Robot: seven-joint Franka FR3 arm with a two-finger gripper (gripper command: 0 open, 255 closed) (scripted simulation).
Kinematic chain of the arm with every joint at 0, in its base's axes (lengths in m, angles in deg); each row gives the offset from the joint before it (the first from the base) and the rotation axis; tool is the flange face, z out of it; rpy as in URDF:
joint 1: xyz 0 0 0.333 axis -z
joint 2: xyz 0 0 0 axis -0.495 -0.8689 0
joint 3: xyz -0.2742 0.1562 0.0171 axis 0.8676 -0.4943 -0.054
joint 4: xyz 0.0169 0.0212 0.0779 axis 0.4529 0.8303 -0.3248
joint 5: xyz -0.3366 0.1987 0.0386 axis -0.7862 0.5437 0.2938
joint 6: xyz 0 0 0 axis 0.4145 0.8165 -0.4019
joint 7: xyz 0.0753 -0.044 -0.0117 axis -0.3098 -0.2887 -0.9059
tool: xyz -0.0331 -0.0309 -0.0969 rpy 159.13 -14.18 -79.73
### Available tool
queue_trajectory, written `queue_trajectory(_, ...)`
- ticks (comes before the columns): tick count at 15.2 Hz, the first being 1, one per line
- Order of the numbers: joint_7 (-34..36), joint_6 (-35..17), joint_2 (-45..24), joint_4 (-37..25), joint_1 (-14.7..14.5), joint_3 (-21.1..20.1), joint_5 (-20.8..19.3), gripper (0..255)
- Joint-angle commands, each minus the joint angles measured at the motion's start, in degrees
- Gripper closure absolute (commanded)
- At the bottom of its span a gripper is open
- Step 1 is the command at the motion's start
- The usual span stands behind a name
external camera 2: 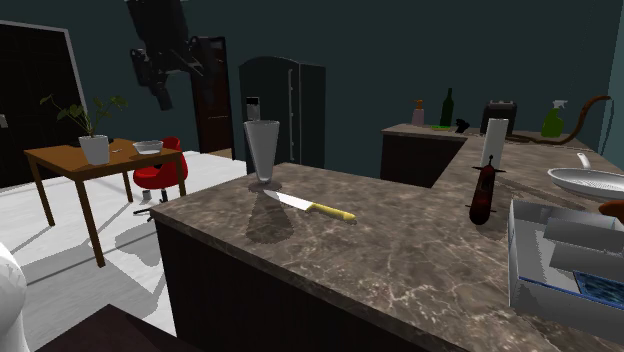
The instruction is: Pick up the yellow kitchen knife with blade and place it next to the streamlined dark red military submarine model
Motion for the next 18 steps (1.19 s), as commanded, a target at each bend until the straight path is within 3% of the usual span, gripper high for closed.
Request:
queue_trajectory(1,0.00,0.00,0.00,0.00,0.00,0.00,0.00,0)
queue_trajectory(9,-16.92,-7.10,-17.64,-4.51,-1.69,3.75,-8.46,0)
queue_trajectory(18,-32.44,-13.92,-38.15,-13.05,-2.63,4.87,-17.73,0)
